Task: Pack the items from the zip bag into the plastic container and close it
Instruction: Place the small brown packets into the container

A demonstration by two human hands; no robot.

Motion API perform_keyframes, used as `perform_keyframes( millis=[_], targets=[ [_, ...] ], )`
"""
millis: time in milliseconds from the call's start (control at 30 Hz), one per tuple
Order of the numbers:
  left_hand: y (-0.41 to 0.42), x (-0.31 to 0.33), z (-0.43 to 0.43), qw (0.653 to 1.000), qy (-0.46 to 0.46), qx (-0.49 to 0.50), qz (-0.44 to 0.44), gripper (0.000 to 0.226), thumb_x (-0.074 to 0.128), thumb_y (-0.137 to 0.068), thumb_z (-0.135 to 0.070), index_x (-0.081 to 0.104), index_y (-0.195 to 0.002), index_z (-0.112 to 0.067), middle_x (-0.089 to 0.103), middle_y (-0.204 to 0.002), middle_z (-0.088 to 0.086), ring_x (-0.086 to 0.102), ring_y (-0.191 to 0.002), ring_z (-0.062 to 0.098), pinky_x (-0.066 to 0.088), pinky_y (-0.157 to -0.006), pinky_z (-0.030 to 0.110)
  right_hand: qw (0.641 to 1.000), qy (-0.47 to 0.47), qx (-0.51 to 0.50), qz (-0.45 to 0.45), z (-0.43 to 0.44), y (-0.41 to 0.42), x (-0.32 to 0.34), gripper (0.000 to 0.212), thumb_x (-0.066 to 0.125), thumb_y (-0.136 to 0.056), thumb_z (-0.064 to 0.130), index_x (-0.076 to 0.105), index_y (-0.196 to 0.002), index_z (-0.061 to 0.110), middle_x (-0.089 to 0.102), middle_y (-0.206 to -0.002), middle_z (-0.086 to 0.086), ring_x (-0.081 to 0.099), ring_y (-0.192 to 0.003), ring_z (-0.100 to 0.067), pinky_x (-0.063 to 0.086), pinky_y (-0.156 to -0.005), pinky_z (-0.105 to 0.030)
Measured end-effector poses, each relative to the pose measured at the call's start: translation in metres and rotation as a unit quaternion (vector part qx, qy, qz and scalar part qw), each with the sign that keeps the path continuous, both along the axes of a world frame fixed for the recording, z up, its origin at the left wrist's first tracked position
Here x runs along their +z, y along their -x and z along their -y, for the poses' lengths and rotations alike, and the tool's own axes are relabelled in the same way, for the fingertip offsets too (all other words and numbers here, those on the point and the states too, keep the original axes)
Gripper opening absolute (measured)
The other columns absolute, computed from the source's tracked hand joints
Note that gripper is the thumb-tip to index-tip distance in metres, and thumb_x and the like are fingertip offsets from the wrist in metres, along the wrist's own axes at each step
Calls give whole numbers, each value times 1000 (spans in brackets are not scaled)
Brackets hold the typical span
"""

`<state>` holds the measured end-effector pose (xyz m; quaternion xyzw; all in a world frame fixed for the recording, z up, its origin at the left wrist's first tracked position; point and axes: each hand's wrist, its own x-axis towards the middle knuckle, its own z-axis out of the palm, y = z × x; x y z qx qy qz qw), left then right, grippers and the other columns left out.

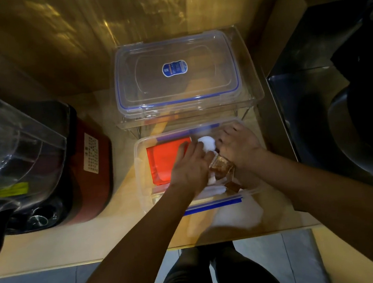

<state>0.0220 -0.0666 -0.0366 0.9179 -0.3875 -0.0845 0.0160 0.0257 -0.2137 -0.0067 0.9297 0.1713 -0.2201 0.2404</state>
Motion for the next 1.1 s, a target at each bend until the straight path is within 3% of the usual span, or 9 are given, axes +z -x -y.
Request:
perform_keyframes(
  millis=[133,233,367,467,600,800,900,1000,1100],
  targets=[
    [2,4,8,999,-5,-45,-4,43,51,-88,-33,52,-122,-6,53,-127,19,43,-123,34,25,-110,46,1000,-22,17,-4,4,3,-1,53,49,-92,35,38,-140,16,33,-150,-8,24,-139,-27,19,-114,-42],
    [8,7,12,998,17,-47,-26,42,55,-87,-33,54,-117,-4,60,-120,19,52,-112,35,34,-99,41,999,-36,15,0,7,0,5,49,56,-88,31,46,-132,12,43,-142,-10,34,-132,-27,26,-111,-43],
    [12,12,13,997,48,-15,-61,44,56,-84,-27,51,-119,-1,64,-113,22,59,-103,37,36,-98,39,997,-52,-10,47,4,5,16,39,56,-89,28,53,-121,6,55,-125,-15,51,-115,-30,39,-97,-41],
    [15,14,13,995,79,-16,-66,39,63,-80,-20,56,-111,3,69,-98,23,66,-85,39,50,-81,40,990,-93,-87,55,4,10,17,38,55,-88,25,51,-121,5,54,-122,-16,56,-107,-29,44,-80,-35],
    [22,12,21,970,127,11,-209,45,55,-88,-33,51,-123,-5,61,-123,18,58,-109,36,45,-93,41,957,-169,-229,54,7,9,22,45,57,-87,38,52,-122,11,55,-119,-13,61,-99,-27,41,-69,-31],
    [16,7,30,951,13,-38,-305,51,43,-93,-44,44,-136,-16,44,-145,10,41,-132,29,34,-110,41,923,-299,-242,18,0,14,22,48,65,-82,34,49,-122,14,58,-118,-10,57,-103,-26,43,-76,-33],
    [16,11,26,957,29,-57,-283,47,44,-94,-40,49,-132,-14,50,-141,9,42,-131,27,32,-111,38,915,-309,-258,-9,-1,12,18,50,65,-82,35,48,-124,14,59,-119,-10,57,-105,-25,44,-80,-32],
    [23,13,25,977,63,7,-202,56,49,-89,-46,49,-129,-6,53,-135,16,43,-128,30,28,-110,37,877,-363,-316,0,2,8,18,52,66,-81,40,50,-124,15,62,-119,-9,59,-105,-25,45,-82,-34],
    [25,15,31,982,-23,41,-181,69,41,-89,-55,35,-138,-6,40,-146,19,34,-136,33,21,-116,41,868,-379,-320,5,2,4,18,52,67,-80,41,51,-124,15,62,-119,-9,58,-106,-25,46,-86,-36]
  ],
)
